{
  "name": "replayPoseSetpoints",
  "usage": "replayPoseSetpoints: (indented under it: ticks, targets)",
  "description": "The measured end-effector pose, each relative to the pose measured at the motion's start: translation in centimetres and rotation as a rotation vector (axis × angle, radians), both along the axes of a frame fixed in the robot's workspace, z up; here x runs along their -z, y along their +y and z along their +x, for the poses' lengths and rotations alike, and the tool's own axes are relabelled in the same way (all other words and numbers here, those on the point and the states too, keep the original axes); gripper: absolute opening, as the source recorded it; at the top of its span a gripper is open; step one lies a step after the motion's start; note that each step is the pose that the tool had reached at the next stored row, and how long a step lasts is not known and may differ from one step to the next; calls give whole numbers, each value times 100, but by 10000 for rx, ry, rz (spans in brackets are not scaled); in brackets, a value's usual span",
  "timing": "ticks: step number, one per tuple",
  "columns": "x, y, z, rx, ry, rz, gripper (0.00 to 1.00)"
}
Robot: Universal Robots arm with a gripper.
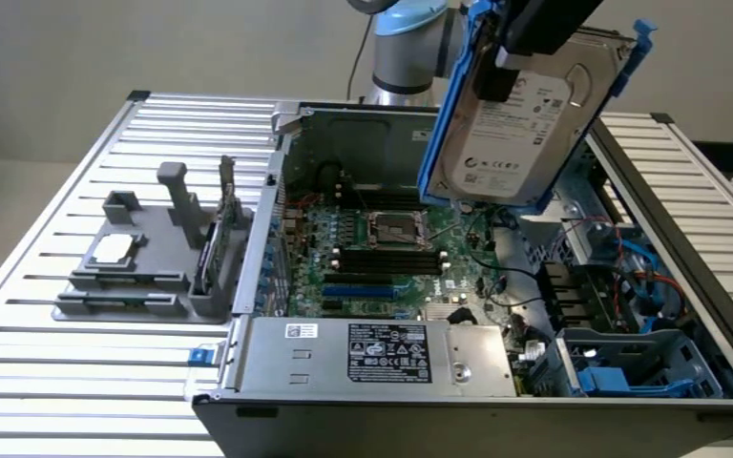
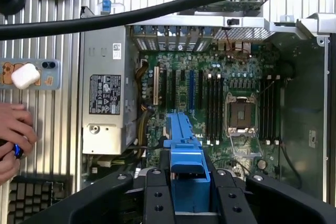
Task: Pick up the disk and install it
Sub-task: 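Pick up the disk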
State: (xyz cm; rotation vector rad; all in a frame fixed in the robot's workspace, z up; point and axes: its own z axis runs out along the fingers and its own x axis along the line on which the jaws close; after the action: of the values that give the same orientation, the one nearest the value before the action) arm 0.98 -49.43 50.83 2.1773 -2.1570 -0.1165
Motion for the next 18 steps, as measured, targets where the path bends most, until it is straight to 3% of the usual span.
replayPoseSetpoints:
  ticks: [13, 18]
  targets:
    - [0, -366, 258, 0, 3, 1, 33]
    - [0, -480, 405, 1, 3, 0, 33]
